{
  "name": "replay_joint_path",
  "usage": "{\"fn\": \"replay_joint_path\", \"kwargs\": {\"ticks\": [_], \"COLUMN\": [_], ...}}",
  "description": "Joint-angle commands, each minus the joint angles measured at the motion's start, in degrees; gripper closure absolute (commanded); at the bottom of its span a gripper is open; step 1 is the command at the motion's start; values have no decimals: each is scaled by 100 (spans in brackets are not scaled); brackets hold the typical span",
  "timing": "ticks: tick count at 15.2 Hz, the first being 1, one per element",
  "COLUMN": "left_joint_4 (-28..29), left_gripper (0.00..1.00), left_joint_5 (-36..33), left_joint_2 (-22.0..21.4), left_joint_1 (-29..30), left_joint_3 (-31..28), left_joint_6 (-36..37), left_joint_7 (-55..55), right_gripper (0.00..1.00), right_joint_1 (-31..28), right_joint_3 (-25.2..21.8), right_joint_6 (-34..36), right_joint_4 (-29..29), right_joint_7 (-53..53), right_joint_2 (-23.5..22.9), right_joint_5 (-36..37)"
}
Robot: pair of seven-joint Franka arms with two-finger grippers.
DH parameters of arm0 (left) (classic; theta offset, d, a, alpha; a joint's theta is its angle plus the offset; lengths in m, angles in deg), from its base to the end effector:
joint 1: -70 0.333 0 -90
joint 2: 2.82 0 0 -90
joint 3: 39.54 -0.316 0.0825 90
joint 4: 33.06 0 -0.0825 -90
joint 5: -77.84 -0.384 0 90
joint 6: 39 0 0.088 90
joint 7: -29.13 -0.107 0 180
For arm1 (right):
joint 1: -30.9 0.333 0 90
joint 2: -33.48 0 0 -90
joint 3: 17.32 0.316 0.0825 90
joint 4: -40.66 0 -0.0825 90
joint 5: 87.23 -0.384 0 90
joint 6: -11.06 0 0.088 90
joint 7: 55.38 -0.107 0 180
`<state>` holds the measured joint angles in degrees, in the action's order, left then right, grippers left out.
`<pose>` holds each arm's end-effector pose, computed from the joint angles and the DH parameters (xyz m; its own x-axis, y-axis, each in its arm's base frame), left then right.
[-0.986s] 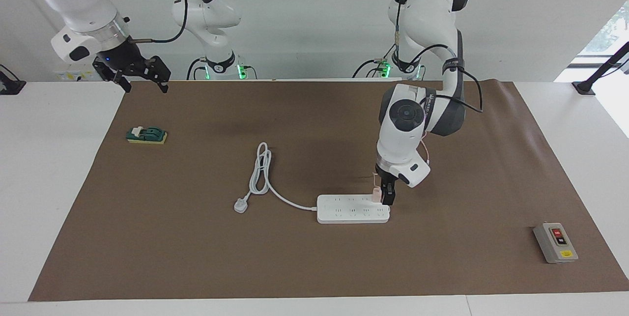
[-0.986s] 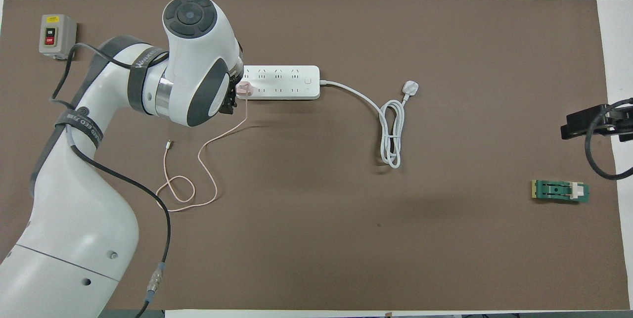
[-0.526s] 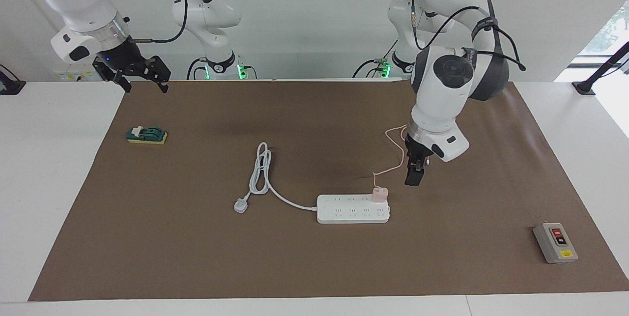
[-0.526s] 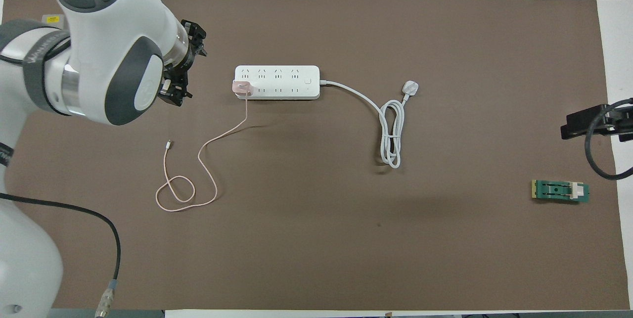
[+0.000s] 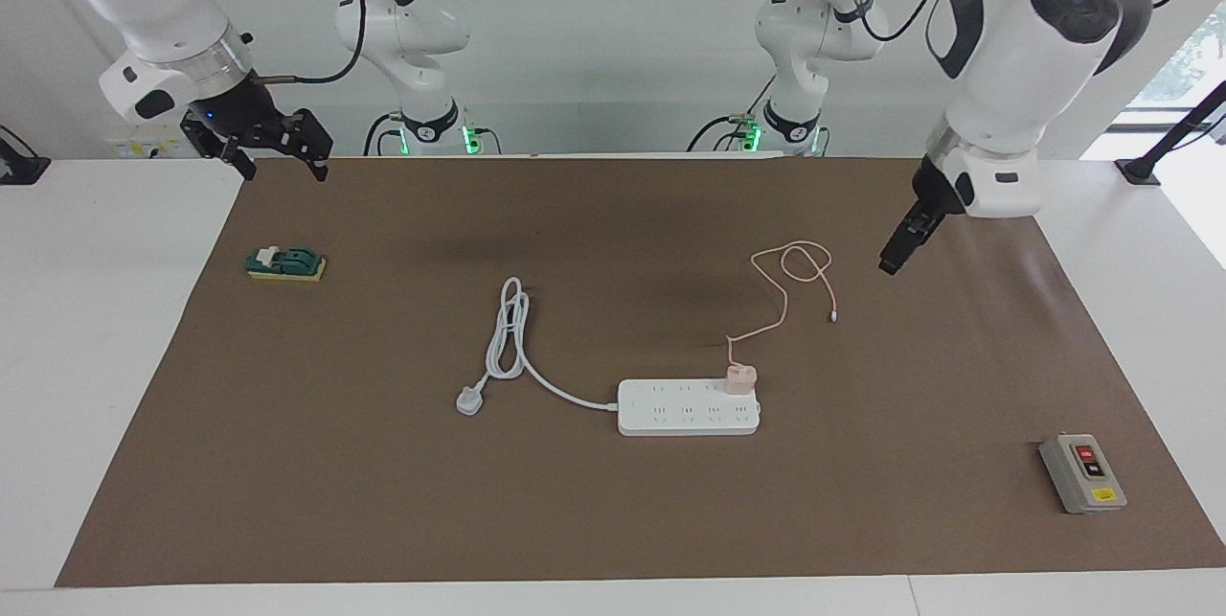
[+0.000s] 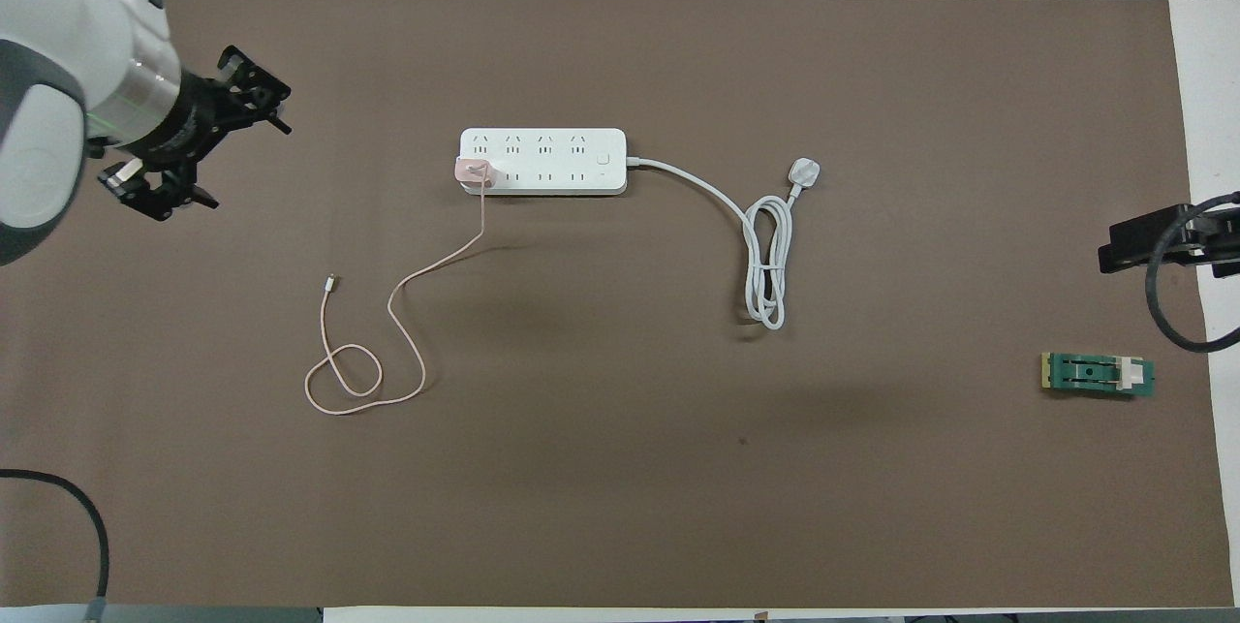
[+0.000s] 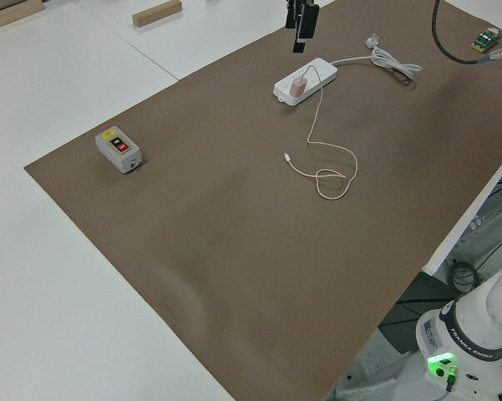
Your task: Plug charger into power strip
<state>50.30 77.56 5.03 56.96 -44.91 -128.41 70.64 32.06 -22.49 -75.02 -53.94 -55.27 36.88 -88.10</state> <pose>0.5892 -0.0828 0.5998 0.8308 0.5564 -0.0114 0.5558 -0.8306 -0.0337 0.5262 -0.0366 0.6132 0.9938 -0.0661 -0.0894 -0.0682 -0.9975 -0.0207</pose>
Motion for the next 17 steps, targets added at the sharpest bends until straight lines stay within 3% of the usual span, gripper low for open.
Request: {"fn": "replay_joint_path", "kwargs": {"ticks": [1, 4, 6, 10, 14, 17], "left_joint_4": [243, 636, 1094, 1113, 1227, 1218], "left_gripper": [4, 3, 3, 0, 0, 0], "left_joint_5": [72, 72, 63, 72, 72, 72], "left_joint_2": [-529, -1178, -1645, -1629, -1682, -1682], "left_joint_1": [466, 880, 943, 943, 952, 961], "left_joint_3": [53, 53, 53, 53, 53, 62], "left_joint_6": [492, 907, 890, 486, 582, 662], "left_joint_7": [-1386, -2592, -2797, -2815, -3683, -3755], "right_gripper": [0, 0, 0, 0, 0, 0], "right_joint_1": [-29, -29, -29, -29, -29, -29], "right_joint_3": [-1, -1, -1, -1, -1, -1], "right_joint_6": [92, 92, 92, 92, 92, 92], "right_joint_4": [38, 38, 38, 38, 38, 38], "right_joint_7": [130, 130, 130, 130, 130, 130], "right_joint_2": [-6, -6, -6, -6, -6, -6], "right_joint_5": [-9, -9, -9, -9, -9, -9]}}
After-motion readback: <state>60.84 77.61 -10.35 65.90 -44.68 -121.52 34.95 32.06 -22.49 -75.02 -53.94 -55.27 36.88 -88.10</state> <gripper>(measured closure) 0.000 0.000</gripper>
